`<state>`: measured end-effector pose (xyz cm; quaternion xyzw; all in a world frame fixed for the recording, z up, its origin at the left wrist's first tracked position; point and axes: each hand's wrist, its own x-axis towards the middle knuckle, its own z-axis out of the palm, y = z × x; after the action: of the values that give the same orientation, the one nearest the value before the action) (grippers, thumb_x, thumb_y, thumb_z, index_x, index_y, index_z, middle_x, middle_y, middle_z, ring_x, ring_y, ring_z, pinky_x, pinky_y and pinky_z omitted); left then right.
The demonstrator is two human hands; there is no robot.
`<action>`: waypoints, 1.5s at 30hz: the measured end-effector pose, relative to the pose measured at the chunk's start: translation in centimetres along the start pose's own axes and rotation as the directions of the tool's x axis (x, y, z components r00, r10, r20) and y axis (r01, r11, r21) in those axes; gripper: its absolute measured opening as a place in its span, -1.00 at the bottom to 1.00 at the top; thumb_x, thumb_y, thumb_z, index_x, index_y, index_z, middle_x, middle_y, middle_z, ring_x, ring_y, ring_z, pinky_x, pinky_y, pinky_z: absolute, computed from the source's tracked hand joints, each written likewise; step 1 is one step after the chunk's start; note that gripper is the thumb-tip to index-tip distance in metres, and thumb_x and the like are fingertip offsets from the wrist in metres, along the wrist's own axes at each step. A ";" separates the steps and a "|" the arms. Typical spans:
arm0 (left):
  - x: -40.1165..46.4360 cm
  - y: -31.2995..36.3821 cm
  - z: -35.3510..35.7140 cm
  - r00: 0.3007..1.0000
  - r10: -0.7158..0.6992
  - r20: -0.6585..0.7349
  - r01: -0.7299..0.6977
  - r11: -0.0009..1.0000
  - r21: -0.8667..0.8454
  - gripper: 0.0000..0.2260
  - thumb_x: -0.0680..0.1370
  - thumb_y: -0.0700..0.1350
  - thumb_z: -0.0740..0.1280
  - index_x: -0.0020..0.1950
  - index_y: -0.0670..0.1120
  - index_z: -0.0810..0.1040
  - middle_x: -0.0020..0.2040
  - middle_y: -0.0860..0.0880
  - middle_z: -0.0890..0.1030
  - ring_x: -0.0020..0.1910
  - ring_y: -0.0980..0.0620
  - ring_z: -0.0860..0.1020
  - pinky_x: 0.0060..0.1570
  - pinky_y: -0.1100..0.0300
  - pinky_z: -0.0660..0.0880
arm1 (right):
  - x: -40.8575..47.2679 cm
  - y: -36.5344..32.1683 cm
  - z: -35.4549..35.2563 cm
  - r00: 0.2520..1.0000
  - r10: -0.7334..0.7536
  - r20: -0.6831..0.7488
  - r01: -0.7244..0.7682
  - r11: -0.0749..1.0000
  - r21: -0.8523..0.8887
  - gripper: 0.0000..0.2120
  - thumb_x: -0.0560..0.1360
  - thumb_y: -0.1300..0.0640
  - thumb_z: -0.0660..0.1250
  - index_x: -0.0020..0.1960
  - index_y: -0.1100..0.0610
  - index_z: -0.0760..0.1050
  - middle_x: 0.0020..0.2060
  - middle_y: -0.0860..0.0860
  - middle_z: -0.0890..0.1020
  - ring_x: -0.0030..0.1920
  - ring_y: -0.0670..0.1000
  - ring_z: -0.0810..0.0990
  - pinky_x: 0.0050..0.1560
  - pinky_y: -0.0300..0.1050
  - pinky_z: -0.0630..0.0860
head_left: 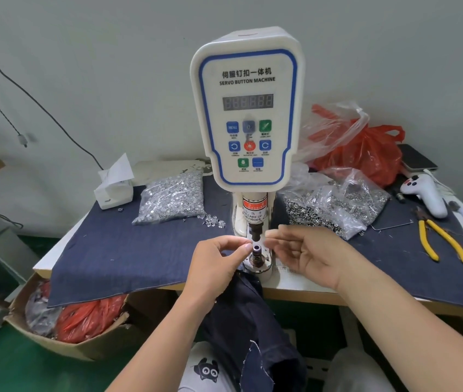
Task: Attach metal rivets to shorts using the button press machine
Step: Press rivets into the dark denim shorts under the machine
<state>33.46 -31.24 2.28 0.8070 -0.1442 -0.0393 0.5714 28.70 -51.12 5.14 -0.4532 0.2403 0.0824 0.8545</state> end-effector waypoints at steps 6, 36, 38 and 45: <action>0.2 0.3 0.5 1.000 -0.024 0.011 0.024 0.998 0.056 -0.95 0.56 0.01 0.52 -0.10 0.13 0.76 -0.13 0.25 0.74 -0.10 0.33 0.64 -0.10 0.42 0.45 | 0.5 0.3 -2.6 0.990 -0.094 -0.106 0.083 0.991 -0.107 -0.66 0.65 0.18 0.31 -0.19 0.26 0.75 -0.26 0.15 0.72 -0.41 -0.05 0.64 -0.41 -0.24 0.60; -1.2 0.9 -1.1 1.000 -0.025 0.017 0.027 0.989 -0.147 -0.91 0.64 0.02 0.43 -0.05 0.09 0.69 -0.11 0.17 0.71 -0.15 0.30 0.60 -0.11 0.42 0.45 | -3.2 3.3 -1.1 0.900 -0.273 0.339 0.435 0.531 -0.728 -0.89 0.58 0.01 0.42 0.08 -0.11 0.68 -0.02 -0.17 0.74 -0.06 -0.20 0.68 -0.03 -0.35 0.52; -1.8 1.2 -1.2 0.999 -0.023 0.047 0.034 0.969 -0.247 -0.90 0.64 0.03 0.43 -0.07 0.10 0.68 -0.17 0.16 0.67 -0.26 0.25 0.54 -0.16 0.34 0.45 | -3.7 4.1 -0.5 0.847 -0.232 0.478 0.531 0.348 -0.773 -0.90 0.55 -0.01 0.46 0.02 -0.20 0.63 -0.03 -0.27 0.71 -0.04 -0.27 0.64 0.00 -0.41 0.48; -3.0 3.0 -3.4 0.951 0.138 0.278 -0.104 0.986 -0.134 -0.80 0.53 0.18 0.43 -0.16 0.09 0.64 -0.21 0.07 0.64 -0.23 0.18 0.54 -0.18 0.34 0.45 | -4.7 3.5 -0.2 0.730 -0.499 0.467 0.662 0.347 -0.664 -0.86 0.47 0.14 0.56 -0.16 -0.08 0.65 -0.21 -0.15 0.71 -0.18 -0.15 0.66 -0.08 -0.30 0.52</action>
<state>30.78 -28.19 5.99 0.7474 -0.2720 -0.1288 0.5922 23.27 -48.89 4.77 -0.8296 -0.0799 -0.0885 0.5454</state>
